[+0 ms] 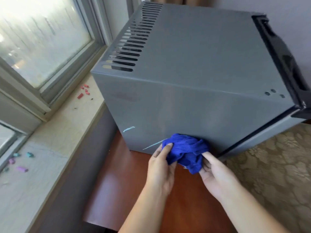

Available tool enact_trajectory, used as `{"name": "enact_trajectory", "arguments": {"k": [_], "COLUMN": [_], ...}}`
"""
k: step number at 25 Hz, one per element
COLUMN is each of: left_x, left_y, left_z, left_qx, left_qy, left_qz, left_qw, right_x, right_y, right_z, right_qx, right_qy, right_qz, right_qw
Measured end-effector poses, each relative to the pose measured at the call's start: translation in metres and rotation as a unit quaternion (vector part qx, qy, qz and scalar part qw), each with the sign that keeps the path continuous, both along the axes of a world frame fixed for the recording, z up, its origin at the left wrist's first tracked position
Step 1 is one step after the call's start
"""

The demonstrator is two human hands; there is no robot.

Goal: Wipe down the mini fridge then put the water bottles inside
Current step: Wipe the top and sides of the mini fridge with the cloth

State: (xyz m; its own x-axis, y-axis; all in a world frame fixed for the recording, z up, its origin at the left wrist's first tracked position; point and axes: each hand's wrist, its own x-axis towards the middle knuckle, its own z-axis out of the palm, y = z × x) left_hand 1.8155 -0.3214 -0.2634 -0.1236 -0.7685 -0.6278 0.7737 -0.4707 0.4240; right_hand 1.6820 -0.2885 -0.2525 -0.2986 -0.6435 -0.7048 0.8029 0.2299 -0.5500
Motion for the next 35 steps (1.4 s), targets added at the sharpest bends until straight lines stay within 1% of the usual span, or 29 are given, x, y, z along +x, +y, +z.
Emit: {"name": "enact_trajectory", "arguments": {"k": [2,5,6,8,10,12,14,15,18,20,22,25,27,31,35], "left_x": [0.040,0.098,0.115,0.141,0.153,0.153,0.143,0.138,0.122,0.113,0.105,0.087,0.069,0.019,-0.054], "left_y": [-0.012,-0.034,-0.041,-0.053,-0.057,-0.056,-0.052,-0.051,-0.050,-0.046,-0.043,-0.037,-0.032,-0.016,0.010], "left_z": [0.006,0.020,0.026,0.038,0.047,0.055,0.059,0.059,0.036,0.008,-0.024,-0.076,-0.105,-0.158,-0.195], "left_qx": [-0.037,-0.088,-0.095,-0.110,-0.153,-0.215,-0.256,-0.262,-0.240,-0.210,-0.165,-0.074,-0.033,0.006,0.039], "left_qy": [-0.035,-0.161,-0.180,-0.191,-0.234,-0.282,-0.310,-0.320,-0.347,-0.371,-0.383,-0.377,-0.375,-0.361,-0.295], "left_qz": [0.058,0.107,0.119,0.118,0.099,0.089,0.102,0.117,0.155,0.158,0.148,0.113,0.081,0.031,-0.051], "left_qw": [0.997,0.977,0.972,0.968,0.955,0.931,0.910,0.903,0.894,0.891,0.897,0.916,0.923,0.932,0.953], "right_x": [0.043,0.112,0.132,0.159,0.169,0.163,0.147,0.137,0.123,0.124,0.125,0.112,0.095,0.046,-0.025], "right_y": [-0.019,-0.051,-0.059,-0.071,-0.075,-0.072,-0.064,-0.060,-0.057,-0.059,-0.061,-0.059,-0.054,-0.037,-0.001], "right_z": [0.006,0.011,0.013,0.017,0.025,0.033,0.036,0.034,0.021,-0.002,-0.028,-0.065,-0.086,-0.129,-0.146], "right_qx": [-0.010,-0.005,-0.008,-0.019,-0.052,-0.099,-0.137,-0.147,-0.132,-0.083,-0.021,0.051,0.093,0.130,0.166], "right_qy": [-0.039,-0.074,-0.081,-0.090,-0.103,-0.112,-0.093,-0.075,-0.029,-0.002,0.014,0.057,0.096,0.148,0.174], "right_qz": [0.043,0.118,0.141,0.168,0.178,0.181,0.181,0.183,0.193,0.186,0.173,0.156,0.119,0.082,0.017], "right_qw": [0.998,0.990,0.987,0.982,0.977,0.972,0.970,0.969,0.972,0.979,0.985,0.985,0.984,0.977,0.970]}}
